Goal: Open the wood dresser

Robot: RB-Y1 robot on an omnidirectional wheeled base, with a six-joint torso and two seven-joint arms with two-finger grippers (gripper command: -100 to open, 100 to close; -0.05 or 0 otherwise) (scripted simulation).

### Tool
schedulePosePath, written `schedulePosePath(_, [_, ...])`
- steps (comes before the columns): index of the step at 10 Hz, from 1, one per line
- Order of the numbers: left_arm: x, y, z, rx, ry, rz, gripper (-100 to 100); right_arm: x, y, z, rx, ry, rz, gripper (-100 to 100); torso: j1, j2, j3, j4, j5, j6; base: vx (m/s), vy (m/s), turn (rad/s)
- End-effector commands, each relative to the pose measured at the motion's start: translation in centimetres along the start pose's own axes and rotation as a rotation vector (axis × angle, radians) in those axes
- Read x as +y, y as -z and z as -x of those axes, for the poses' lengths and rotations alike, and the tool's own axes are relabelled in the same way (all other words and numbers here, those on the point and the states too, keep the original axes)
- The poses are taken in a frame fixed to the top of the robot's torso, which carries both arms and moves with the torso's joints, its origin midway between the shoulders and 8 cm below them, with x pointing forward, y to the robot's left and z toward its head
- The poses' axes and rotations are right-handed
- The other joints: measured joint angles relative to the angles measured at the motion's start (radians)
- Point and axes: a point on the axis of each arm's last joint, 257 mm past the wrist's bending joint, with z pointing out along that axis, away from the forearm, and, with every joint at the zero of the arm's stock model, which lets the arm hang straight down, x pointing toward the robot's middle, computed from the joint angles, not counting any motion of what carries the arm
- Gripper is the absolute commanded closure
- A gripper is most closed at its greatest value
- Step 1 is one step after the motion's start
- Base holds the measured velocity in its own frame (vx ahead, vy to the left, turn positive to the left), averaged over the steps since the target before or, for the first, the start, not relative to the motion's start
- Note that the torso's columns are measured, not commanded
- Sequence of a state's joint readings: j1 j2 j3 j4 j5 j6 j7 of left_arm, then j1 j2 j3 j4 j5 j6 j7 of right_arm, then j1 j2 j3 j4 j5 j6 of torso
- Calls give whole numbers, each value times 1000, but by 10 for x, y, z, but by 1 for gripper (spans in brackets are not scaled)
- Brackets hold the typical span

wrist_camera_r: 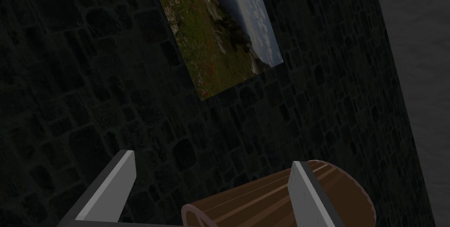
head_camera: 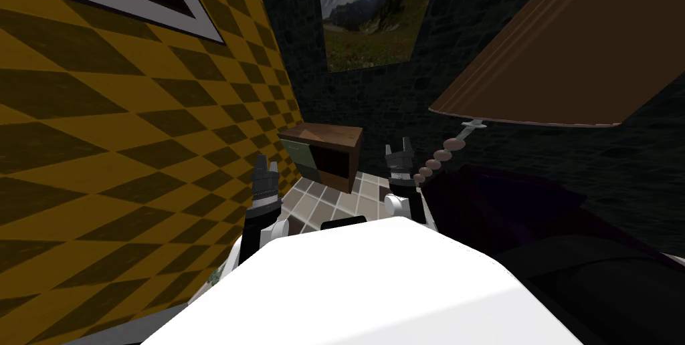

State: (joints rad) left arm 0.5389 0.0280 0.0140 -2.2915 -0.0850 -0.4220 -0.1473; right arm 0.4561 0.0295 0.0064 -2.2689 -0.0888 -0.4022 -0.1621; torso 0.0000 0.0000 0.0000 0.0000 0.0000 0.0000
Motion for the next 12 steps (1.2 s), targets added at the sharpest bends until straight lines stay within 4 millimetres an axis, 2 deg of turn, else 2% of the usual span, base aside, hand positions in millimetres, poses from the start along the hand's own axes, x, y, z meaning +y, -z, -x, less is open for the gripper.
schedulePosePath(1, [0, 0, 0, 0, 0, 0, 0, 0, 0, 0, 0, 0, 0, 0, 0, 40, -82, 41, 0, 0, 0, 0, 0])
schedulePosePath(9, [0, 0, 0, 0, 0, 0, 0, 0, 0, 0, 0, 0, 0, 0, 0, 618, -1234, 617, 0, 0, 0, 0, 0])
schedulePosePath(10, [5, 0, -7, 38, -15, 4, -100, 0, 0, 0, 0, 0, 0, 0, 0, 691, -1382, 691, 0, 0, 28, -5, -48])
schedulePosePath(12, [16, 1, -18, 83, -31, 23, -100, 0, 0, 0, 0, 0, 0, 0, 0, 732, -1472, 733, 0, 0, 56, -10, -72])
